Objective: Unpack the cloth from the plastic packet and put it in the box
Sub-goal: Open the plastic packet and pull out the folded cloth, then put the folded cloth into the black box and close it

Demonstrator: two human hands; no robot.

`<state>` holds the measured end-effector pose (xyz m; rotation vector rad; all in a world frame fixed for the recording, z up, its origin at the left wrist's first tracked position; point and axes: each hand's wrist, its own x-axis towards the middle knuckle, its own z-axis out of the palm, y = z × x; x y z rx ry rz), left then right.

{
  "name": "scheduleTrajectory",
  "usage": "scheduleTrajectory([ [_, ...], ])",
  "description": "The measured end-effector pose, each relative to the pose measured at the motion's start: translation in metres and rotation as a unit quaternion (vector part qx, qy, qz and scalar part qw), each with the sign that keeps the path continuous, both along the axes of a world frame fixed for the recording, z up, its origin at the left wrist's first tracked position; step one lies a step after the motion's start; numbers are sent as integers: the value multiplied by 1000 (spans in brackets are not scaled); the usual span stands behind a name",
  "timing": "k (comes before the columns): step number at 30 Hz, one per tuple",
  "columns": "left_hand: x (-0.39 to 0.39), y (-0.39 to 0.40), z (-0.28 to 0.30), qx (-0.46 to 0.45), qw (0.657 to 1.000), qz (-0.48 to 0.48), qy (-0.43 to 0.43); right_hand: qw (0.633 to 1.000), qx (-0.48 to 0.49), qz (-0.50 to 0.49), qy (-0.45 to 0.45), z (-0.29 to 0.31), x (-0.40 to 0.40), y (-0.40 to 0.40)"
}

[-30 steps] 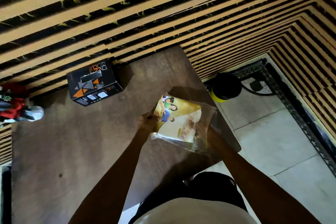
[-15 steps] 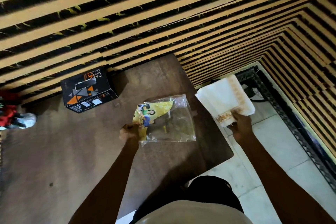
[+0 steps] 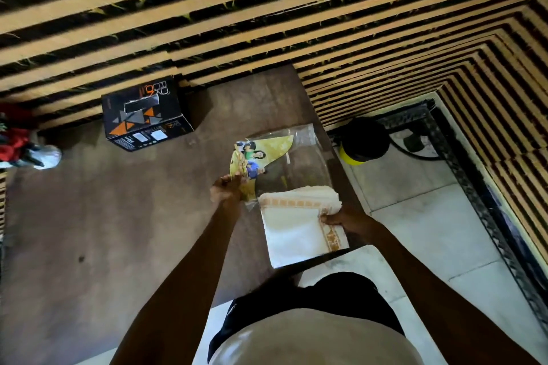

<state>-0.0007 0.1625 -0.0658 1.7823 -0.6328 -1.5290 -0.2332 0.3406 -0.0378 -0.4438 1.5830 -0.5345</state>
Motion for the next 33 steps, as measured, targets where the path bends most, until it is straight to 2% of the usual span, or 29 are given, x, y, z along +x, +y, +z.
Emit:
scheduleTrajectory([
  [6, -2, -5, 1, 2, 1000, -13, 22, 989, 24, 72, 124, -3, 5, -7],
  [8, -3, -7, 6, 0, 999, -28, 44, 987, 19, 84, 139, -9, 3, -6],
  [11, -3, -9, 8, 8, 996, -62, 56, 983, -37, 74, 165, -3, 6, -8],
  [17, -5, -11, 15, 20, 997, -67, 40, 976, -51, 44, 206, 0, 5, -9],
  [20, -4, -13, 15, 27, 996, -80, 33, 961, -63, 42, 266, 3, 3, -9],
  [23, -1, -10, 19, 10, 996, -84, 20, 930, -127, 31, 344, 13, 3, -13],
  [28, 18, 4, 28, -96, 989, -97, 47, 928, -198, 23, 315, 38, 14, -39],
  [33, 56, -3, 45, -191, 972, -131, -30, 930, -247, 45, 267, 65, 53, -100],
])
